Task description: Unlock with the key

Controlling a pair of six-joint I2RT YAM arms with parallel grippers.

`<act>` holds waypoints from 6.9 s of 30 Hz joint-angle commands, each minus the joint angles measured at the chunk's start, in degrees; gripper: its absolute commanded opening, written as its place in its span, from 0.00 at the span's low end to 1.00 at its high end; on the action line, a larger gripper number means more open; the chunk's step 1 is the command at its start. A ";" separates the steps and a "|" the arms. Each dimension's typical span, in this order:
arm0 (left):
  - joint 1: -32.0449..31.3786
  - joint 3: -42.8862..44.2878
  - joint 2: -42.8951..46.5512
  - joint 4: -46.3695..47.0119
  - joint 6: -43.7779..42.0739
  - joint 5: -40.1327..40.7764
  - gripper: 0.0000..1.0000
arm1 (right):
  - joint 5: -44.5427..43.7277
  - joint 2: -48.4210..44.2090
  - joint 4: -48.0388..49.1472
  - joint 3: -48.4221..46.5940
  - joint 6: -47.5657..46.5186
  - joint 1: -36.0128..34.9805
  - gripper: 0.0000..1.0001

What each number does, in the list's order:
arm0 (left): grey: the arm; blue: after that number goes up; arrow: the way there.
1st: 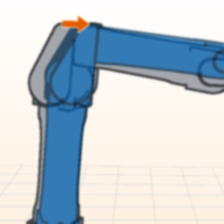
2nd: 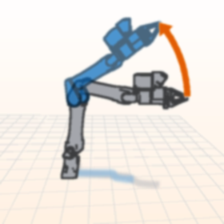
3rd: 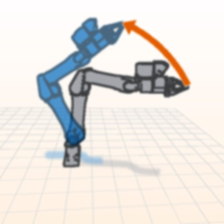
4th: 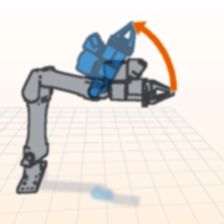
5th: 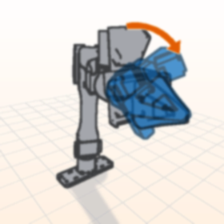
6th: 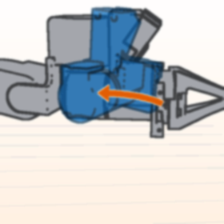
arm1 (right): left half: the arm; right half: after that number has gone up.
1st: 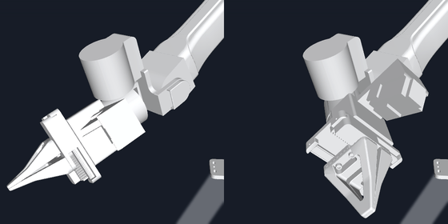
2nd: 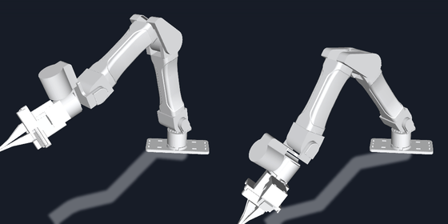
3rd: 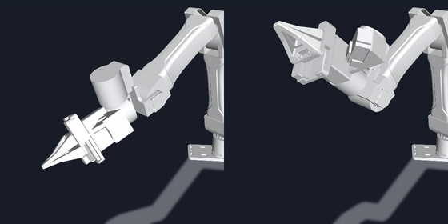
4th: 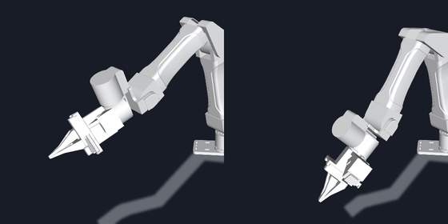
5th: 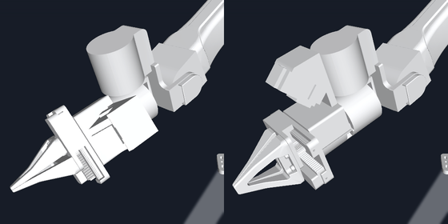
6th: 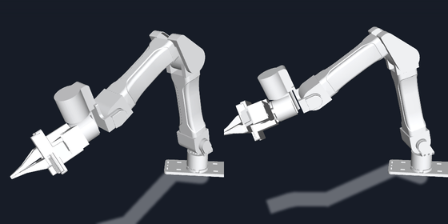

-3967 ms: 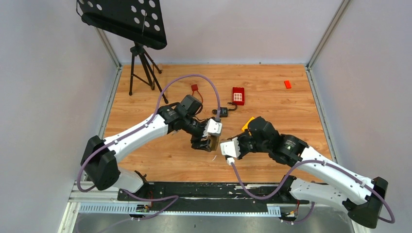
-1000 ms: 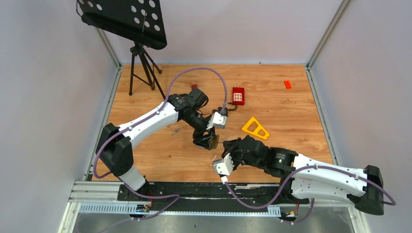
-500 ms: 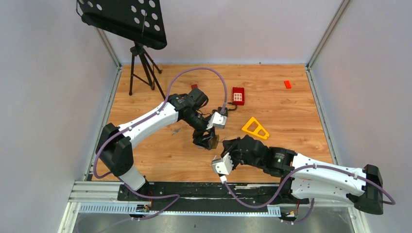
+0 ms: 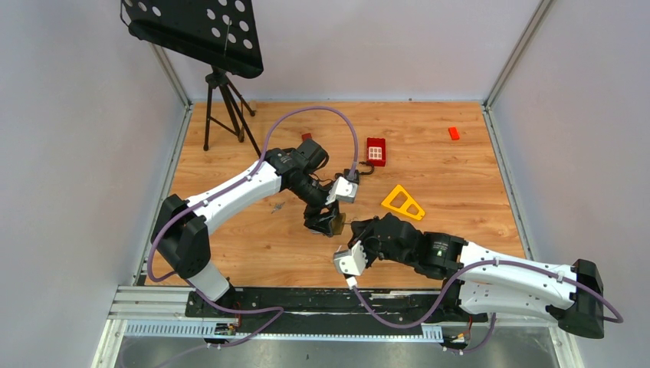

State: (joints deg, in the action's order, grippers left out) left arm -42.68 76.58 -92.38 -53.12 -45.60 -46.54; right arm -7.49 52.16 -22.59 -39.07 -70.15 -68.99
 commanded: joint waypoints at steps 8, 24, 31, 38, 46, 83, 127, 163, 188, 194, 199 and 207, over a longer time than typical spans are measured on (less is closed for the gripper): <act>0.14 2.00 2.37 0.56 -1.32 -5.27 0.00 | -1.01 0.71 3.25 -2.28 -0.18 -1.05 0.00; 0.14 4.06 1.03 -2.12 -2.30 -6.08 0.00 | -6.93 0.48 9.67 2.71 -6.05 -3.82 0.00; 0.14 5.46 -0.21 -2.57 -2.21 -4.22 0.00 | -6.25 -0.78 8.98 3.62 -5.44 -5.00 0.00; 0.14 6.81 -0.84 -3.36 -2.34 -4.17 0.00 | -2.20 -1.78 5.15 0.55 -0.32 -4.92 0.00; 0.14 5.63 0.39 -4.47 -3.71 -4.21 0.00 | 1.44 -0.96 4.20 -1.00 2.64 -3.04 0.00; -1.09 12.24 -5.76 -12.27 -6.45 -4.96 0.00 | -3.93 0.81 12.07 2.47 -3.29 -6.01 0.00; -2.38 11.20 -2.75 -17.28 -14.13 -5.31 0.00 | 11.80 -6.62 2.18 -3.06 5.94 -1.36 0.00; -4.60 6.27 -0.48 -8.76 -14.65 2.23 0.00 | 2.29 0.33 -8.29 -11.60 4.35 -5.15 0.00; -4.79 7.11 -0.83 -9.28 -13.79 2.64 0.00 | 0.41 0.46 -10.79 -10.41 3.64 -5.25 0.00; -4.79 7.51 -0.65 -9.19 -13.03 2.67 0.00 | 0.38 0.11 -11.22 -9.37 3.72 -5.27 0.00; -4.78 7.66 -0.55 -9.32 -12.76 2.52 0.00 | -0.25 0.49 -10.22 -7.96 3.71 -5.23 0.00; -4.79 7.85 -0.52 -9.38 -12.61 2.23 0.00 | -0.15 1.33 -9.24 -7.12 3.56 -5.25 0.00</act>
State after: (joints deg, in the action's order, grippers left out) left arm -47.24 82.74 -95.59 -63.33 -58.83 -41.28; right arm -7.01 53.32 -33.87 -46.44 -66.54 -73.87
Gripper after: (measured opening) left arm 0.720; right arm 0.026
